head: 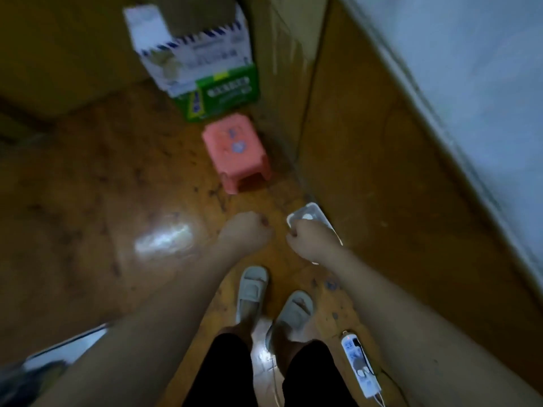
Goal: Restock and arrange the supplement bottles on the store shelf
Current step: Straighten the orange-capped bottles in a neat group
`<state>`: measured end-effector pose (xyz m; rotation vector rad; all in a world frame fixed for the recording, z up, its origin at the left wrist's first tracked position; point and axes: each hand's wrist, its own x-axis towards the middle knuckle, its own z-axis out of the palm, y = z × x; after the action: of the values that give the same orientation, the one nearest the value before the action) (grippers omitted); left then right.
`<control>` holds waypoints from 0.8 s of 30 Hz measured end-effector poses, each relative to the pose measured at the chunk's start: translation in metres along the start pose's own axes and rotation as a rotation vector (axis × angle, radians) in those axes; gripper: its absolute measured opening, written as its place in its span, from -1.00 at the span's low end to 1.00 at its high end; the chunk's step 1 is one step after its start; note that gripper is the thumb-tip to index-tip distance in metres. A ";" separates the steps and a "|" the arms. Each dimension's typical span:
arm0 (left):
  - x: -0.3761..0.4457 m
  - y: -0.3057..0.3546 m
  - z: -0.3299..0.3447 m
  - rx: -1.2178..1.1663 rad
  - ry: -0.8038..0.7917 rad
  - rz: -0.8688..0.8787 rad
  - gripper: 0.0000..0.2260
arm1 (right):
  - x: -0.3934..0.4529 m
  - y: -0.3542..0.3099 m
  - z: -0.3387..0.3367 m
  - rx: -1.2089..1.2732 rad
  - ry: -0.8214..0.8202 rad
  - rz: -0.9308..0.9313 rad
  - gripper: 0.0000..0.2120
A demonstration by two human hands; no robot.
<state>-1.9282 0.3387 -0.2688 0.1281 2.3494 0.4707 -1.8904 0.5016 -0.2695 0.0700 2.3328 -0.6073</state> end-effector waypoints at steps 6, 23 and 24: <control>-0.176 -0.058 -0.095 -0.084 0.286 -0.168 -0.80 | -0.102 -0.166 -0.035 -0.146 -0.037 -0.289 -0.81; -0.556 -0.305 -0.089 -0.340 0.805 -0.691 -0.79 | -0.284 -0.499 0.131 -0.570 -0.046 -0.976 -0.71; -0.575 -0.314 -0.087 -0.345 0.831 -0.719 -0.79 | -0.295 -0.516 0.143 -0.579 -0.048 -1.014 -0.72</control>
<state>-1.5527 -0.1074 0.0433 -1.2427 2.7838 0.6169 -1.6926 0.0150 0.0432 -1.4230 2.2847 -0.3353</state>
